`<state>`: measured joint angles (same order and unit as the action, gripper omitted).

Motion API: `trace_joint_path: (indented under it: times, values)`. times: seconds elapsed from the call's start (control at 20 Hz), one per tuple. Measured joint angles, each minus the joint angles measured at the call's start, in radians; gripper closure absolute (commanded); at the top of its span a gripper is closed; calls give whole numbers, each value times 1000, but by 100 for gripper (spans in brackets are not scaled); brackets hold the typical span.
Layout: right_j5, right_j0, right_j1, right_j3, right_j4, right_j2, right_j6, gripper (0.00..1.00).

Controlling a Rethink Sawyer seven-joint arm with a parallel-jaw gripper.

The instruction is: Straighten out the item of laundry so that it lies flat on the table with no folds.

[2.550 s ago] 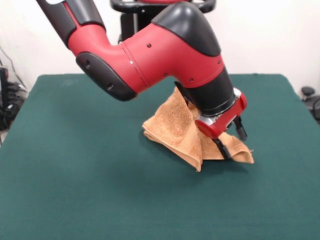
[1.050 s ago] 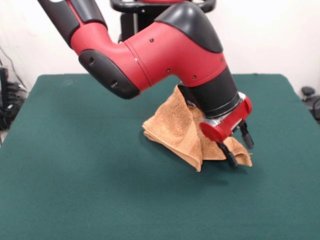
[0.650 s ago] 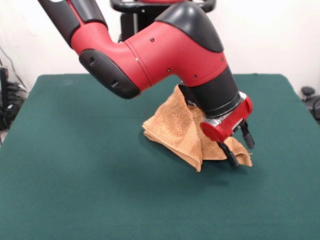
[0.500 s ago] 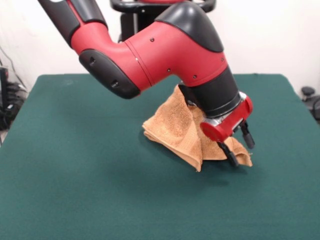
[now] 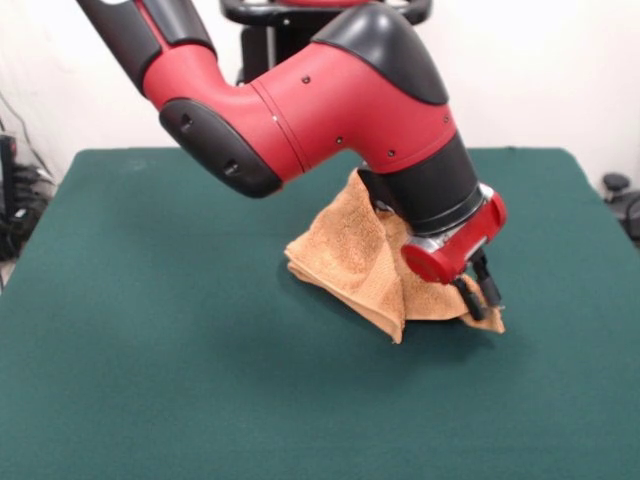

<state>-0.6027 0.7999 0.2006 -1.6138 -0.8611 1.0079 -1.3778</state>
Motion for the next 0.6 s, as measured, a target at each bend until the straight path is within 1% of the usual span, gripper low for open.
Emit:
trace_joint_path:
  times: [0.6]
  values:
    - [0,0,-8,0,0,0,0,100]
